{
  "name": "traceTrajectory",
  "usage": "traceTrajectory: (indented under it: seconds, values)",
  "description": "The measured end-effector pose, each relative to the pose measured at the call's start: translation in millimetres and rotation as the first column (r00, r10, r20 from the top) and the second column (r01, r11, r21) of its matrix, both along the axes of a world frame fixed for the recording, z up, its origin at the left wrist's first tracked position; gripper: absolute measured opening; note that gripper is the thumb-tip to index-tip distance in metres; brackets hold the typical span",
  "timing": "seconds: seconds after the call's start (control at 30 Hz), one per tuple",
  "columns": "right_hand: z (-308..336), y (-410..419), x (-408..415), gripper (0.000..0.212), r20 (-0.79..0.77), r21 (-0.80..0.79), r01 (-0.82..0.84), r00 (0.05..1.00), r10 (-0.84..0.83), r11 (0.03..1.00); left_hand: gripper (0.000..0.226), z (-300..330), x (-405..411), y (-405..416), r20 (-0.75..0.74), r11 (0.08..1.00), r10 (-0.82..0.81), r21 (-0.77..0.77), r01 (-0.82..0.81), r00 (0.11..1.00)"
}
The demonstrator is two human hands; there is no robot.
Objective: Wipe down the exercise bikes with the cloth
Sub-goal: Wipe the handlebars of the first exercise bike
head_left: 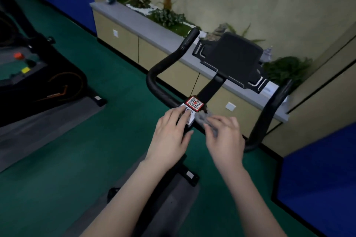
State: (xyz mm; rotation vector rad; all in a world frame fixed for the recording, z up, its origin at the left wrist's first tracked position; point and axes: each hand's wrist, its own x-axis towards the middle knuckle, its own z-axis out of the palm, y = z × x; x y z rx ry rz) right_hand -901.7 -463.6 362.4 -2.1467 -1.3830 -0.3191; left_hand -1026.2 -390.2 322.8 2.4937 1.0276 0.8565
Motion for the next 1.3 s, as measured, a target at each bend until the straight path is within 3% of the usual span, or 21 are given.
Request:
traceTrajectory:
  seconds: [0.13,0.33,0.53,0.67,0.87,1.07,1.3]
  values:
    - [-6,-12,3,0.020,0.081,-0.071,-0.032,0.996,0.037,0.997,0.056,0,5,10,0.014,0.999,-0.044,0.004,0.044,0.999]
    - [0,-27,7,0.013,0.056,-0.042,0.130,0.990,-0.128,0.991,0.055,-5,5,15,0.044,0.998,-0.054,0.013,0.053,0.998]
    - [20,32,20,0.023,-0.190,-0.329,0.070,0.972,-0.138,0.942,0.054,-8,4,17,0.087,0.998,-0.064,0.011,0.063,0.994]
    - [25,9,39,0.019,-0.224,-0.373,0.048,0.964,-0.140,0.927,0.054,-11,5,16,0.103,0.997,-0.073,-0.011,0.074,0.992]
    - [11,19,24,0.018,-0.272,-0.201,0.081,0.953,-0.135,0.976,0.055,-13,4,18,0.120,0.997,-0.078,-0.007,0.079,0.990]
    - [-3,-7,13,0.015,-0.029,0.076,0.229,0.973,-0.228,0.970,0.056,-13,7,17,0.130,0.997,-0.072,-0.012,0.075,0.989]
    - [-23,-2,-2,0.013,0.022,0.186,0.106,0.993,-0.112,0.977,0.055,-11,3,23,0.150,0.993,-0.110,-0.031,0.116,0.983]
